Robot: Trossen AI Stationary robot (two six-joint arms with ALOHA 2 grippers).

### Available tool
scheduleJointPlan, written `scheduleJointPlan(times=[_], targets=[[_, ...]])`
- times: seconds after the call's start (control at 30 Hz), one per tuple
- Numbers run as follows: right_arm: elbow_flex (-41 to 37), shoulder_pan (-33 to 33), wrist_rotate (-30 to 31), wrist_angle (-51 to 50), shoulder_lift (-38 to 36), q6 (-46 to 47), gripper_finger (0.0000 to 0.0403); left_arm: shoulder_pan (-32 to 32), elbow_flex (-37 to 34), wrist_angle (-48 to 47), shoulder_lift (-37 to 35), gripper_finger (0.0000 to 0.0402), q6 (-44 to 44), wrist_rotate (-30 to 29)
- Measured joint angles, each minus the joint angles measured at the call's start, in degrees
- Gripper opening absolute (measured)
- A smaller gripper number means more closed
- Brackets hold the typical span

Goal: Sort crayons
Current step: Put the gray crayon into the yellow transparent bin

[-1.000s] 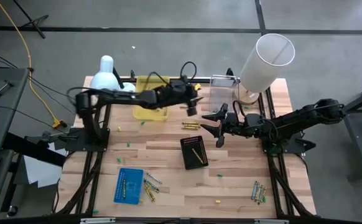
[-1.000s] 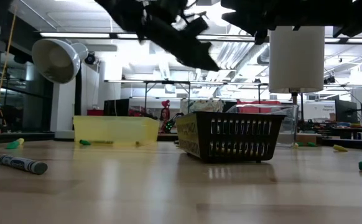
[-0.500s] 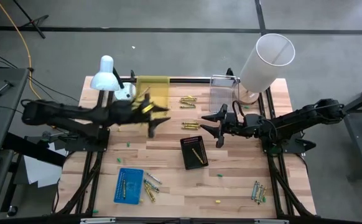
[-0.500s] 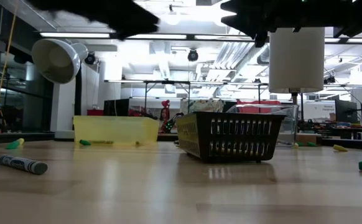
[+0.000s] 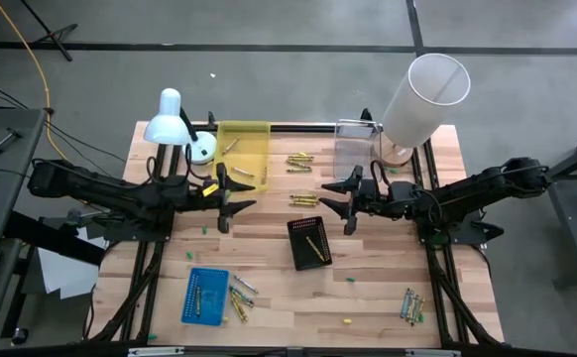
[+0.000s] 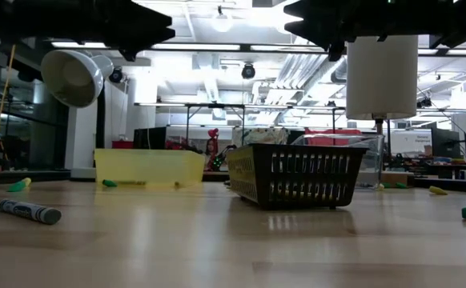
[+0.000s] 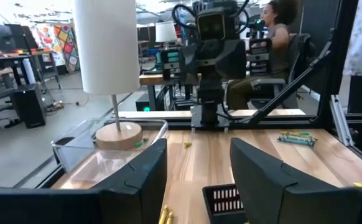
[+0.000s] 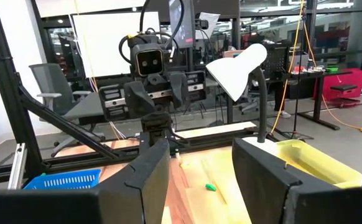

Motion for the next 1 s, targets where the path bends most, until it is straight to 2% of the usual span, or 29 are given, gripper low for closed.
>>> scheduleJointPlan(times=[0.23,0.4,0.47,0.57,0.67,0.77,0.87,1.0], targets=[[0.0,0.0,0.0,-1.2,0.0,0.0,0.0169,-0.9,2.2,-1.4,1.6,0.0161,-0.3,2.2],[0.0,0.0,0.0,-1.8,0.0,0.0,0.0169,-4.5,6.3,-6.8,5.5,0.0161,4.4,2.2],[0.0,0.0,0.0,-1.8,0.0,0.0,0.0169,-7.6,9.5,-12.6,7.8,0.0161,6.9,2.2],[0.0,0.0,0.0,-1.8,0.0,0.0,0.0169,-13.2,15.8,-26.7,11.9,0.0161,9.5,0.8],[0.0,0.0,0.0,-2.1,0.0,0.0,0.0169,-19.1,23.3,-41.7,17.1,0.0161,7.9,-3.5],[0.0,0.0,0.0,-2.3,0.0,0.1,0.0169,-24.1,30.0,-53.3,22.9,0.0161,5.1,-5.0],[0.0,0.0,0.0,-2.2,0.0,0.3,0.0169,-27.9,35.5,-58.9,28.6,0.0161,3.0,-4.8],[0.0,0.0,0.0,-2.2,0.0,1.7,0.0169,-30.8,40.4,-61.7,35.0,0.0161,0.1,-2.6]])
